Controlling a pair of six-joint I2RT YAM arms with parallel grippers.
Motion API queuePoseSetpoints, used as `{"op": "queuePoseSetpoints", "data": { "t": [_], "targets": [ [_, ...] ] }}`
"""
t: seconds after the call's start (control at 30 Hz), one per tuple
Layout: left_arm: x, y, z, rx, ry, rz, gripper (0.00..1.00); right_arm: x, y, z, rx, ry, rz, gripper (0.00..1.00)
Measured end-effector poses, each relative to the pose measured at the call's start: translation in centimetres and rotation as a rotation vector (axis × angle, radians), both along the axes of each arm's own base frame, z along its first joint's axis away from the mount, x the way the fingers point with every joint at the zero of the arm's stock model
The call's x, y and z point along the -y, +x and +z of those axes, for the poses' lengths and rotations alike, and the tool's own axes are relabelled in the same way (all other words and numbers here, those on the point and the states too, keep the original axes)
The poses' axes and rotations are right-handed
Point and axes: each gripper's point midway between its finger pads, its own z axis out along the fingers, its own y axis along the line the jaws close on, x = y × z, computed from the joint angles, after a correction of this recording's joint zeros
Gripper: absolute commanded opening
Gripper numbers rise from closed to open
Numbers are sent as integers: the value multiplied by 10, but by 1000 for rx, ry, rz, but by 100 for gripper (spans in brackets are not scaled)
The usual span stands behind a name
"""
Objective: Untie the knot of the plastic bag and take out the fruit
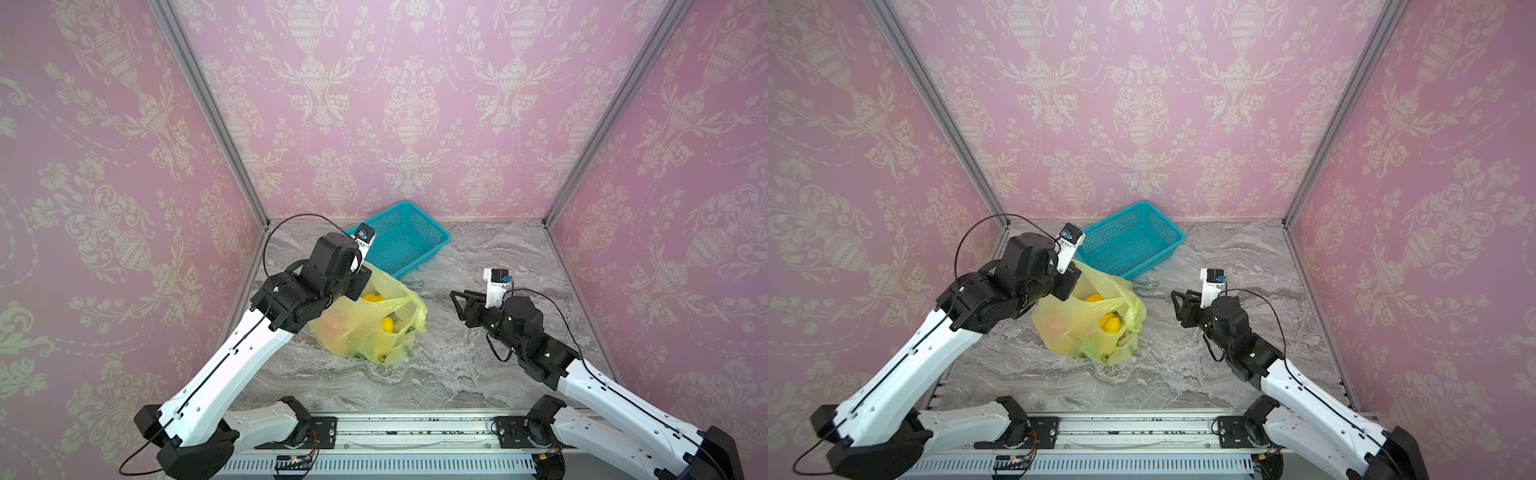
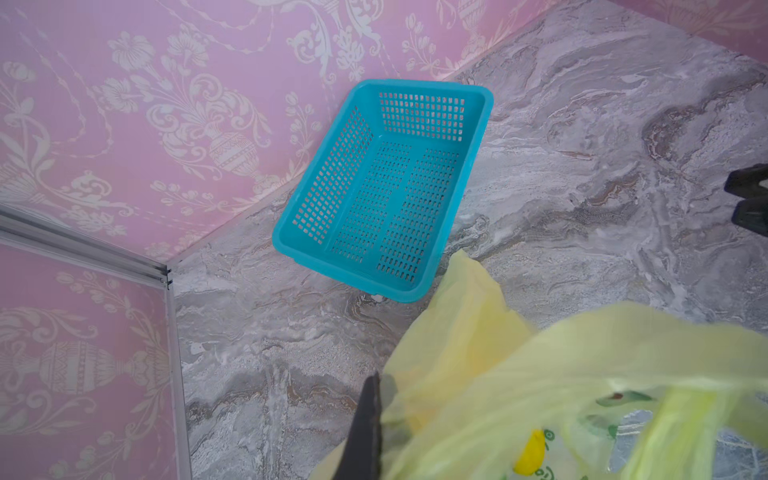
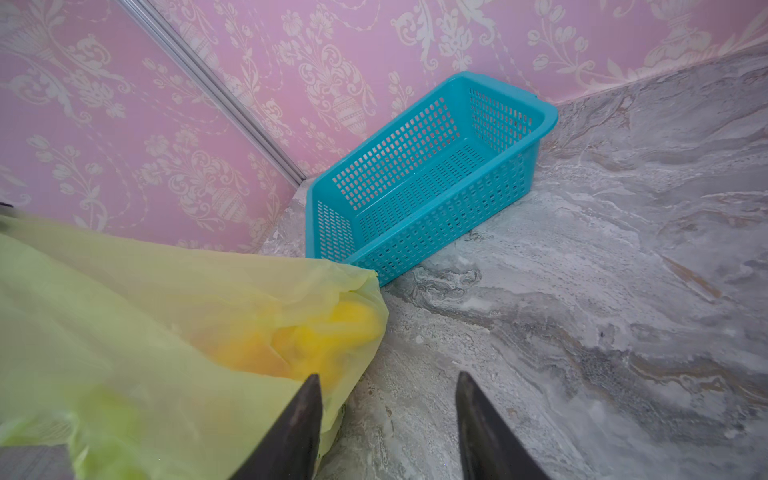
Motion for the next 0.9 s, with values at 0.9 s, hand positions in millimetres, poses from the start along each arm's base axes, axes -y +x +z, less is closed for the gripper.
{"op": "queuePoseSetpoints", "data": {
  "t": [0.9],
  "targets": [
    [-10,7,-69,-103,33,8,0,-175,-163,36,450,-268,823,83]
  ]
}}
